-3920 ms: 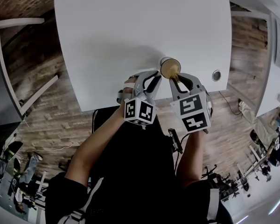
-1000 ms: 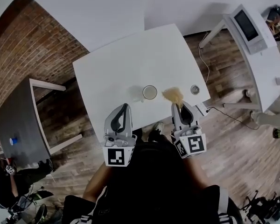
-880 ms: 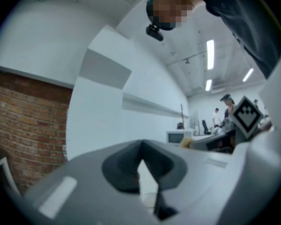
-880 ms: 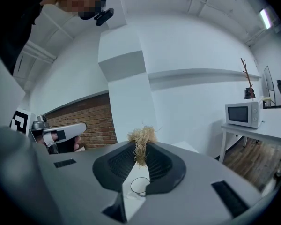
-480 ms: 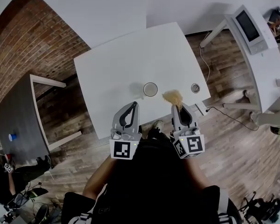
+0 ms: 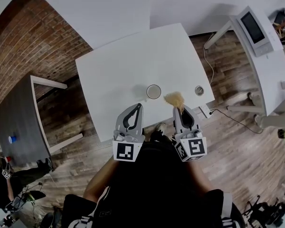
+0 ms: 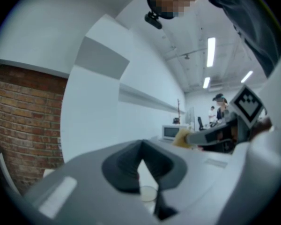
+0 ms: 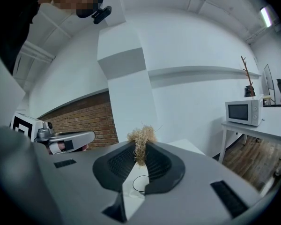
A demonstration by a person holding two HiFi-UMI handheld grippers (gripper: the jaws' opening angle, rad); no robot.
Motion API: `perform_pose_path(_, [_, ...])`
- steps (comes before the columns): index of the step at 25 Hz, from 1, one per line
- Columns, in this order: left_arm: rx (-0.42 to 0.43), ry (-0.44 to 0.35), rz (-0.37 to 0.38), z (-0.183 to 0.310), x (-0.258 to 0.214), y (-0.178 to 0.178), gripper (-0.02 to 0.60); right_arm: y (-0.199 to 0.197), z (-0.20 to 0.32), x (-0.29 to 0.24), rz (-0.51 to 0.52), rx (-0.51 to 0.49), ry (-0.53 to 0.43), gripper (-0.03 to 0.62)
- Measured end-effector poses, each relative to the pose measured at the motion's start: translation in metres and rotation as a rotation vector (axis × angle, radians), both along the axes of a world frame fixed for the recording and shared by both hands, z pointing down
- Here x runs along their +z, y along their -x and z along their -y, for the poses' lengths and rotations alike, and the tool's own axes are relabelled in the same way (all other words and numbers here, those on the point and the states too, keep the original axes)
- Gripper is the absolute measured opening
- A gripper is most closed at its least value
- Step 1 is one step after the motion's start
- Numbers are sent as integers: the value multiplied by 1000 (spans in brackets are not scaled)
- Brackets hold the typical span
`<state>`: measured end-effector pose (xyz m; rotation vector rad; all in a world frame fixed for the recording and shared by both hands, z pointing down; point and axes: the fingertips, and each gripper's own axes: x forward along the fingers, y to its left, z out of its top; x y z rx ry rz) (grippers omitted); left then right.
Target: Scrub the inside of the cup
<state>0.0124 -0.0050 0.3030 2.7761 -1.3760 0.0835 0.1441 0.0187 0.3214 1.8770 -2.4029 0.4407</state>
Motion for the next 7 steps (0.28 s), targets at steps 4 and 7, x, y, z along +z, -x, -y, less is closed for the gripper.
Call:
perform_pose_path(4, [3, -8, 0, 1, -1, -2, 5, 0, 0, 1, -8, -2, -2, 40])
perform_pose_path(7, [-6, -4, -11, 1, -1, -2, 5, 0, 1, 1, -14, -6, -2, 40])
